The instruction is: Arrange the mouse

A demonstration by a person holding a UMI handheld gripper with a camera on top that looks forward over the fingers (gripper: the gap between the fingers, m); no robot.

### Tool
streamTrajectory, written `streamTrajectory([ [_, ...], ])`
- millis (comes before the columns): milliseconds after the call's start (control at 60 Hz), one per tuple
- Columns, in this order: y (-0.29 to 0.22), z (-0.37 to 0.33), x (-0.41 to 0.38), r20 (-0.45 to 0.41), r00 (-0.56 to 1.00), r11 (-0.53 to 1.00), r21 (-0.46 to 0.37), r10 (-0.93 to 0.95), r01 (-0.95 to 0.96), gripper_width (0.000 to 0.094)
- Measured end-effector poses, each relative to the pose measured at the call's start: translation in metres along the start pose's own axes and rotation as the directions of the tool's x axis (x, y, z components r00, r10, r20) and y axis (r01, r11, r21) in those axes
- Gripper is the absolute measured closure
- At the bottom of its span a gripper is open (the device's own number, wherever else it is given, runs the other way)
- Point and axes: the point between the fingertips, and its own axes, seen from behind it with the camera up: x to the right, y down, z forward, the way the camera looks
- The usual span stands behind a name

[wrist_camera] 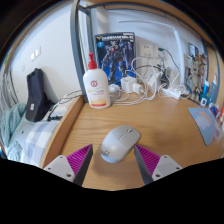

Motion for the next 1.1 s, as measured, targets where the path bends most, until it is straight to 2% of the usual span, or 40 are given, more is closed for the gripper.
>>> streamTrajectory([
  [100, -0.029, 0.009, 0.006, -0.006, 1.000, 1.000, -0.008, -0.006, 0.006, 0.0105],
  [117, -0.017, 0.011, -0.001, -0.004, 1.000, 1.000, -0.006, -0.004, 0.004, 0.0104],
  [217, -0.039, 0.016, -0.006, -0.008, 1.000, 1.000, -0.016, -0.018, 0.018, 0.0107],
  [383, -0.040, 0.035, -0.032, -0.021, 0.998, 0.998, -0.029, -0.057, 0.056, 0.0129],
  [417, -0.054, 0.036, -0.030, -0.027, 0.997, 0.997, -0.036, -0.070, 0.069, 0.0146],
  [450, -0.038, 0.043, -0.022, -0.029, 0.997, 0.997, -0.033, -0.074, 0.073, 0.0181],
  [533, -0.049, 0.049, -0.033, -0.043, 0.995, 0.996, -0.038, -0.087, 0.086, 0.0248],
  [617, -0.049, 0.058, -0.026, -0.050, 0.995, 0.996, -0.027, -0.083, 0.081, 0.0407],
  [767, -0.051, 0.064, -0.014, -0.034, 0.998, 0.998, -0.010, -0.062, 0.061, 0.0477],
  [867, -0.048, 0.062, -0.006, -0.024, 0.998, 0.999, -0.011, -0.053, 0.053, 0.0606],
  [883, -0.062, 0.060, -0.022, -0.030, 0.998, 0.998, -0.018, -0.057, 0.057, 0.0618],
  [917, -0.048, 0.062, -0.005, -0.024, 0.997, 0.998, -0.016, -0.069, 0.068, 0.0627],
  [1100, -0.061, 0.045, -0.005, -0.013, 0.992, 0.990, -0.056, -0.129, 0.128, 0.0628],
])
